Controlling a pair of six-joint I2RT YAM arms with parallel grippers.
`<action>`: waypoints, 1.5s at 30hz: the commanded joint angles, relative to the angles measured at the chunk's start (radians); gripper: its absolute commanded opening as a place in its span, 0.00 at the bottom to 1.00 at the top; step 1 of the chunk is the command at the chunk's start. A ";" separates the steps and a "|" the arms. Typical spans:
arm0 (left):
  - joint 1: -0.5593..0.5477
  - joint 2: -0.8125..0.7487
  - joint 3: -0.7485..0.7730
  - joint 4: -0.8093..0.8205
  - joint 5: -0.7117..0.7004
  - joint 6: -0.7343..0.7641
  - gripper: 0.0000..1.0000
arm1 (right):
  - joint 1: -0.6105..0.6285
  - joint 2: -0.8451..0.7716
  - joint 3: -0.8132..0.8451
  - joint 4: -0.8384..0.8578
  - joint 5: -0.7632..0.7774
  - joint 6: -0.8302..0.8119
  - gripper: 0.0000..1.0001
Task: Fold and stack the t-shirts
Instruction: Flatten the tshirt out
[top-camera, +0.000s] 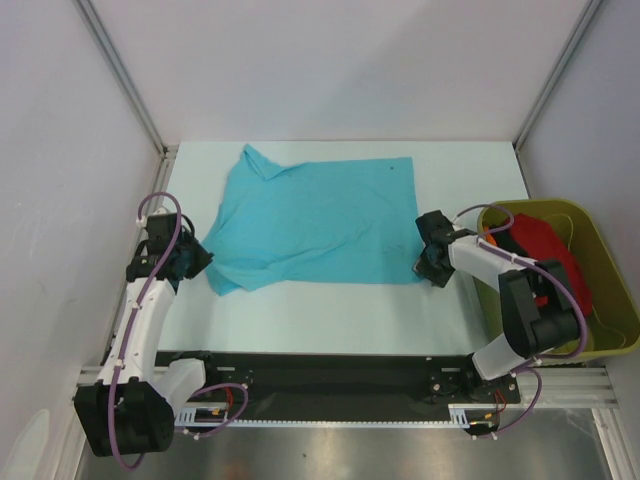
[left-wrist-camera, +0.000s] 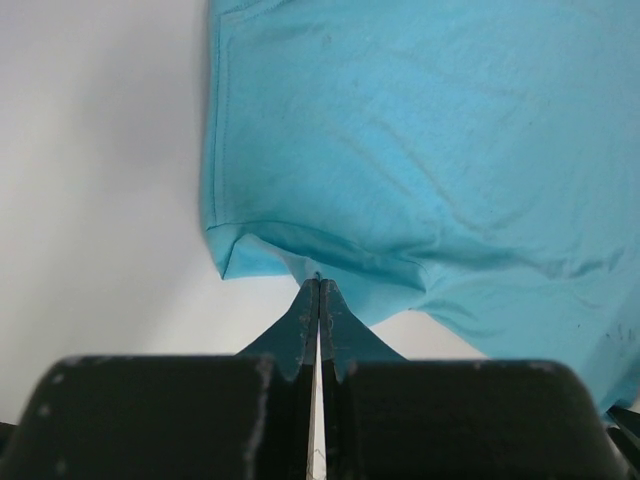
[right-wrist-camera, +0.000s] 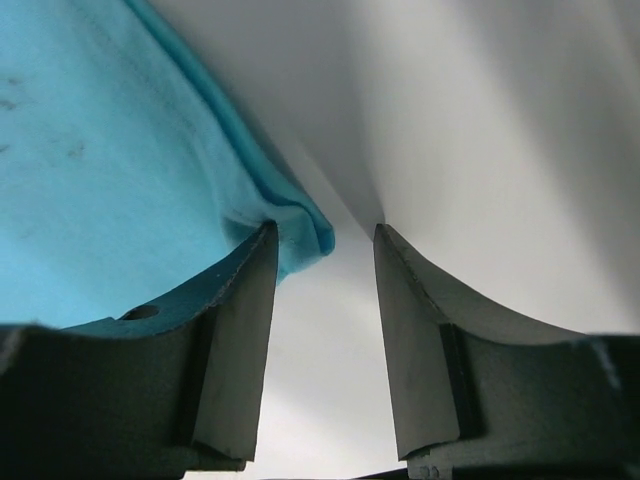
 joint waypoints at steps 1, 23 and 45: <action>-0.007 -0.017 0.014 0.031 0.014 0.018 0.00 | 0.023 0.019 -0.041 0.011 -0.042 0.087 0.48; -0.006 0.009 0.023 0.034 0.014 0.033 0.00 | -0.026 0.050 -0.008 0.007 0.023 0.096 0.00; -0.038 0.005 0.391 0.267 -0.041 0.223 0.00 | -0.038 0.030 0.400 0.239 -0.062 -0.207 0.00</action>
